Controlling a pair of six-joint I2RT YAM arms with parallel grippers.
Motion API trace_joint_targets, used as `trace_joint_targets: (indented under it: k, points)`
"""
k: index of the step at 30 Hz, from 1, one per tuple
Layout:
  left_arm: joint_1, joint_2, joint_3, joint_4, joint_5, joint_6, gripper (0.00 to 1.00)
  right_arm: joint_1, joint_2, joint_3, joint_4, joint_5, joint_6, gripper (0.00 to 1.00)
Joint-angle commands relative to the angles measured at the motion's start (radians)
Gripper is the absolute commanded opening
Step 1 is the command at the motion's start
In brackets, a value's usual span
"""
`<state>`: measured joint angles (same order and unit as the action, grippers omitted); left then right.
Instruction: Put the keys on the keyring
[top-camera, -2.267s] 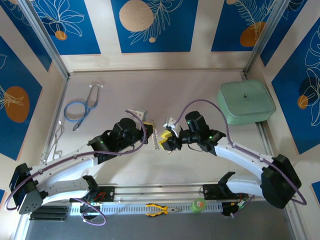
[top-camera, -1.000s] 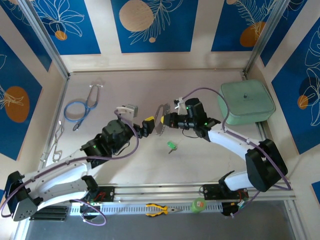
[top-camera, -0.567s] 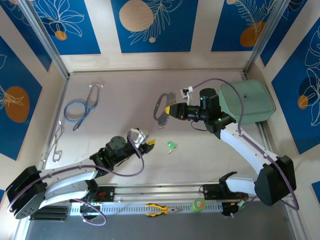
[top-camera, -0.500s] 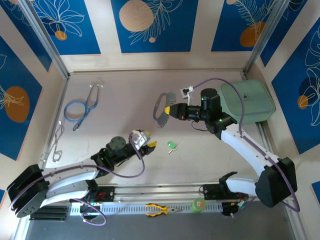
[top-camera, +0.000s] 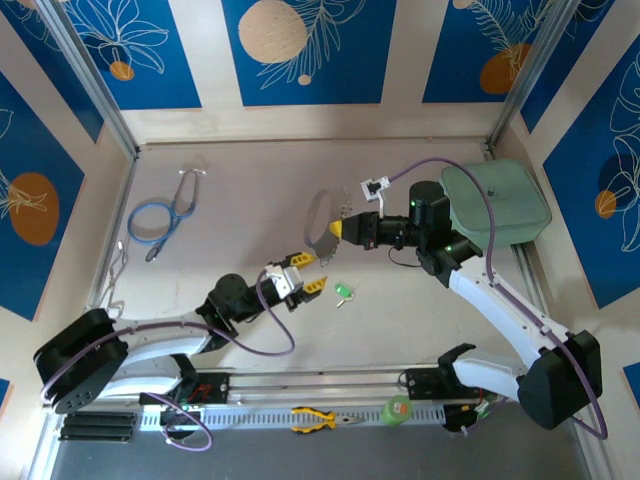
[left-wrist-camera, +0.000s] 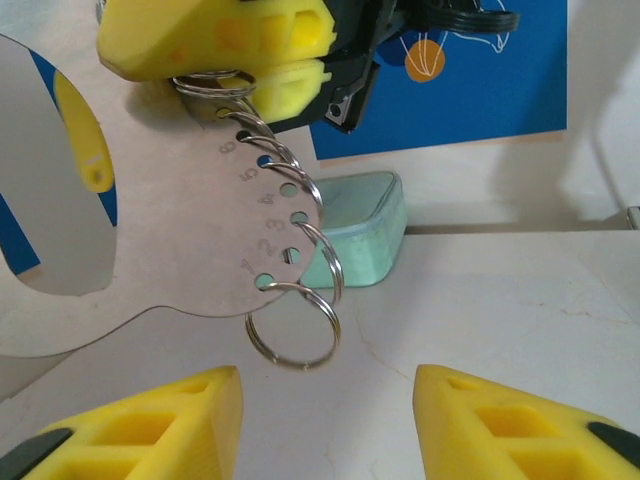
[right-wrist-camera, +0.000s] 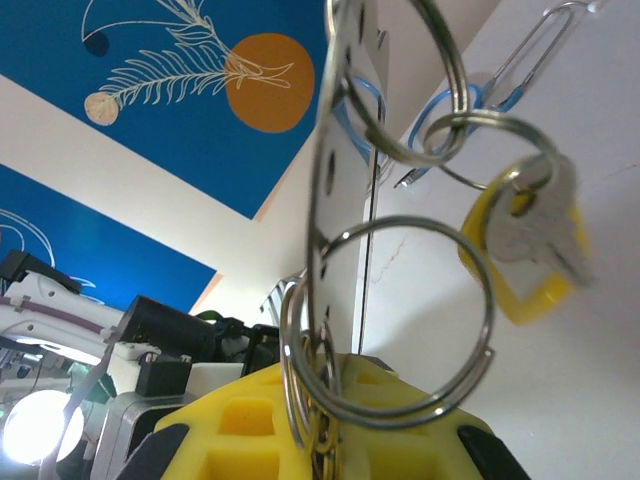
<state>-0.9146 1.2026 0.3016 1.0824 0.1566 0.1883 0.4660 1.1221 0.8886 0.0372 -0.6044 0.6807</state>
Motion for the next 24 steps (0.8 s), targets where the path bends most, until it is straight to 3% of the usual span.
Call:
trace_joint_targets:
  k: [1,10,21,24]
  points:
    - [-0.001,0.018,-0.004,0.118,-0.011,-0.015,0.42,0.009,-0.024,0.0,0.01,-0.043,-0.018,0.0]
    - [-0.004,0.057,-0.004,0.218,-0.06,-0.043,0.31,0.022,-0.017,0.003,0.023,-0.035,-0.014,0.0]
    - [-0.004,0.058,-0.004,0.197,-0.06,-0.049,0.0,0.022,-0.019,0.0,0.022,-0.025,-0.016,0.0]
    - [-0.004,0.041,-0.001,0.164,-0.074,-0.05,0.0,0.02,-0.022,-0.002,-0.001,0.014,-0.024,0.0]
